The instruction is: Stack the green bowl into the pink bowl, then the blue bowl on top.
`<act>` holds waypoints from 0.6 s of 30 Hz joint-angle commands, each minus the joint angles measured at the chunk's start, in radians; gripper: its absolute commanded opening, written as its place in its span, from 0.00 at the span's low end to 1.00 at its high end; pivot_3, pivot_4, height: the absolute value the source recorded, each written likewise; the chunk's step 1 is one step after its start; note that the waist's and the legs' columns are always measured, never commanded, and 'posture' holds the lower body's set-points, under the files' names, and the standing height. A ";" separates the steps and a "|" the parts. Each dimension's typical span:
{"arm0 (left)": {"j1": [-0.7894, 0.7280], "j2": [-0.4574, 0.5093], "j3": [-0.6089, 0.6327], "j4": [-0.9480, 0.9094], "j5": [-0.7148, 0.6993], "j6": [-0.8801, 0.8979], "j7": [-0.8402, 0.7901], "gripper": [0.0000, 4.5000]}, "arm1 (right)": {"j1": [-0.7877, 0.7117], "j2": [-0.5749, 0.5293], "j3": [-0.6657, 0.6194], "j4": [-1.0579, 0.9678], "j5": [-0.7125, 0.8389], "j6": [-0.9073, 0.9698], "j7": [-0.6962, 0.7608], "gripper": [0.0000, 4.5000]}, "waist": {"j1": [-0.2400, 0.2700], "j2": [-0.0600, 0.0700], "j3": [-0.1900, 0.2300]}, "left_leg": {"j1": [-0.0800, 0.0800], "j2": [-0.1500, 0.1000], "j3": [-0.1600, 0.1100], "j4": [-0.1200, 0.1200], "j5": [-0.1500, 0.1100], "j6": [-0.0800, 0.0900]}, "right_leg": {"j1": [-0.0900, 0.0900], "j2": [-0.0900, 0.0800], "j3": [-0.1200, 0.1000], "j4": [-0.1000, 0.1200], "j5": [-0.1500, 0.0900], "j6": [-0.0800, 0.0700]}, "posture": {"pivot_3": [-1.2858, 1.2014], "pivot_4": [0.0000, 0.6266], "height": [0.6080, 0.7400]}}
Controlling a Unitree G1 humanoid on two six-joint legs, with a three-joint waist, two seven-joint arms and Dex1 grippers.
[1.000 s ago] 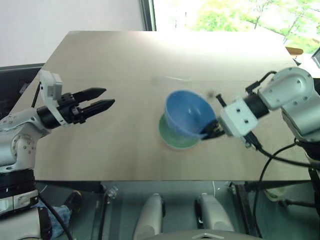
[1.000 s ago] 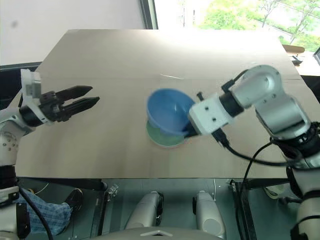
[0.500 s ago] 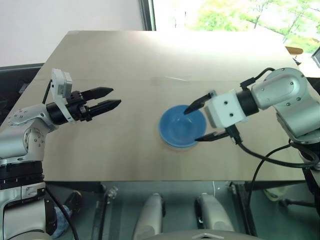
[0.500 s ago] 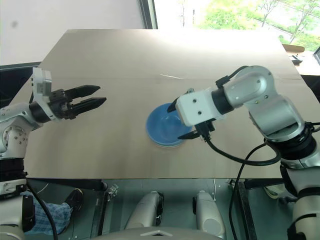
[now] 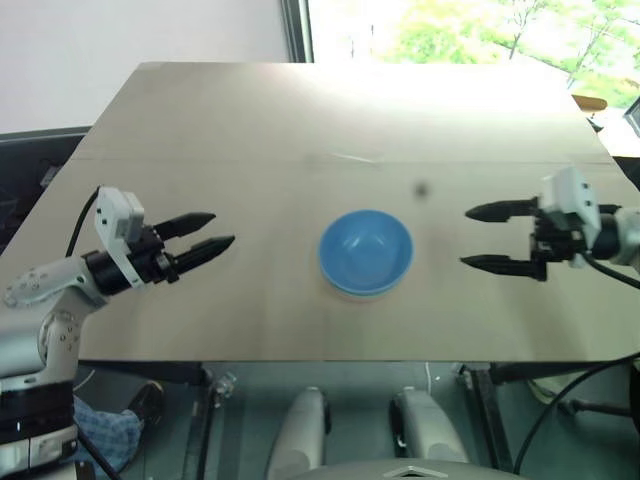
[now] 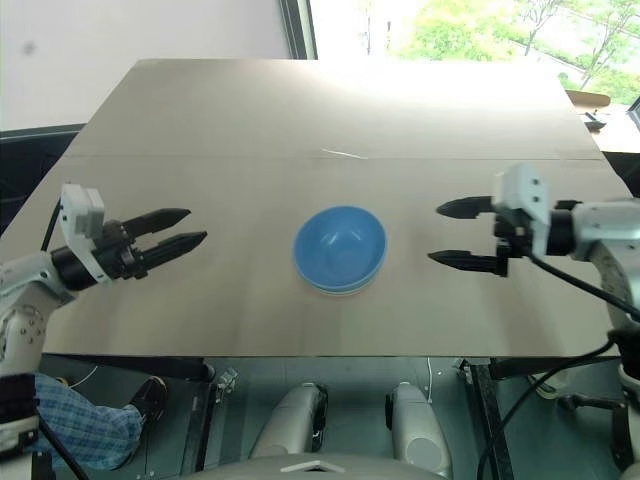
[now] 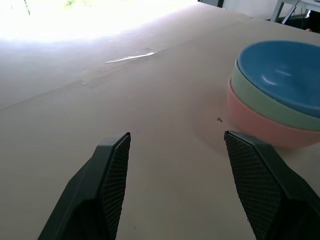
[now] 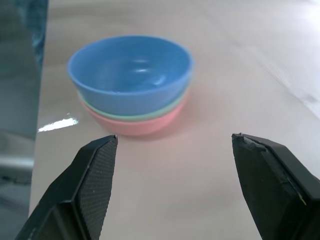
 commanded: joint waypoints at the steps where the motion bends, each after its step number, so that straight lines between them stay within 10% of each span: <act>1: 0.054 -0.017 0.048 -0.063 -0.010 -0.041 0.011 0.71 | 0.061 0.002 -0.072 0.077 0.026 -0.106 0.036 0.85 | -0.001 0.000 0.000 | 0.000 0.000 0.000 0.000 0.000 0.000 | 0.000 0.000 0.000 0.000 0.000 0.000 | 0.52 0.24 1.00; 18: 0.124 -0.059 0.036 -0.065 0.051 -0.190 0.049 0.71 | 0.154 0.032 -0.081 0.246 0.061 -0.320 0.094 0.85 | -0.003 0.001 0.000 | 0.016 0.001 0.002 -0.002 0.000 0.000 | 0.015 0.001 0.002 -0.001 -0.001 0.000 | 0.52 0.24 1.00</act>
